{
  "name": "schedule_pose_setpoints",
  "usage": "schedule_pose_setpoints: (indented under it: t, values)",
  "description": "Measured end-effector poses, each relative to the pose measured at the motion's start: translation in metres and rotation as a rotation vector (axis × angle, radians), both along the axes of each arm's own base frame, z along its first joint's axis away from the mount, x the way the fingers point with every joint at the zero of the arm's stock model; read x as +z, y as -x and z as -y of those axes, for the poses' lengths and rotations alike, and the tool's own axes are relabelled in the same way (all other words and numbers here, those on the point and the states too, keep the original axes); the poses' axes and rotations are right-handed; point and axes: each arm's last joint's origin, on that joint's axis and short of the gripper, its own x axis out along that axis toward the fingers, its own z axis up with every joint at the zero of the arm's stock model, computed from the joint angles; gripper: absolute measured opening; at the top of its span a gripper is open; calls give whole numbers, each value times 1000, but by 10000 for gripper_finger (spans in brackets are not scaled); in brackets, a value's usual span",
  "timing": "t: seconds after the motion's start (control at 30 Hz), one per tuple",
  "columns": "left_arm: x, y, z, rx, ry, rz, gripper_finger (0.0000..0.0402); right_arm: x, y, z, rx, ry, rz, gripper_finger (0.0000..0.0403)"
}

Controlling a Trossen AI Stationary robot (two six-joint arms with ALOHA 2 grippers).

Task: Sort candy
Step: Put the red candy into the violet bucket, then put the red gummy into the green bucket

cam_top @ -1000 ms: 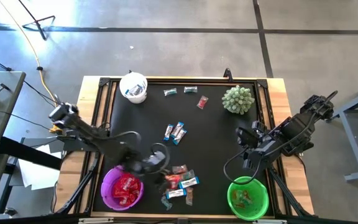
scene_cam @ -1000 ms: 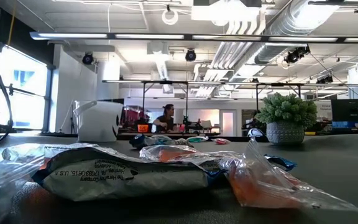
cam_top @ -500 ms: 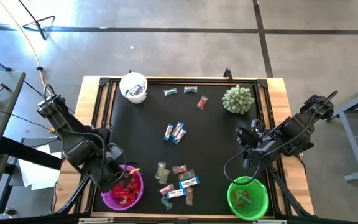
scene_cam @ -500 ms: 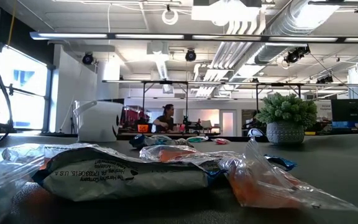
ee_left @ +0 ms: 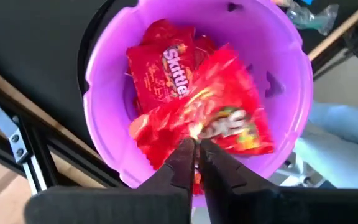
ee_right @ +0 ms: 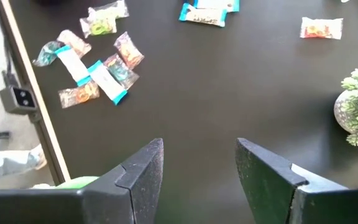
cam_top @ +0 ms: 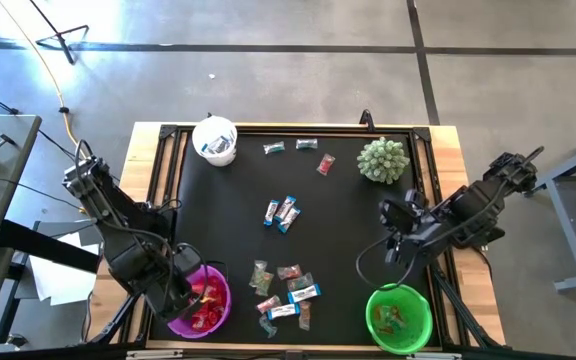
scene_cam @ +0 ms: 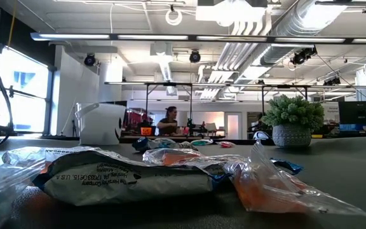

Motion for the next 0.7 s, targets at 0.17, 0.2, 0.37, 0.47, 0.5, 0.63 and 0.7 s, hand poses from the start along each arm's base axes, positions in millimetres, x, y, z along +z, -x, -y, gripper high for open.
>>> schedule_pose_setpoints:
  t: [0.17,0.2,0.37,0.47,0.5,0.63,0.7]
  values:
    - [0,-1,1,-55,-1,20,45,0,-5,8,-45,-1,1,195]
    - [0,-2,1,-59,0,23,52,0,-6,10,-54,-1,1,195]
    - [1,-5,1,-42,0,59,78,0,-12,19,-100,-4,8,195]
    - [6,-13,-1,-79,-30,202,82,1,-18,25,-125,-12,31,195]
    - [8,-16,-3,-88,-54,260,83,2,-20,28,-133,-12,38,195]
    - [20,-28,-21,-119,-200,443,83,3,-30,39,-161,-14,77,195]
    - [27,-33,-36,-105,-293,508,83,4,-36,45,-178,-16,101,195]
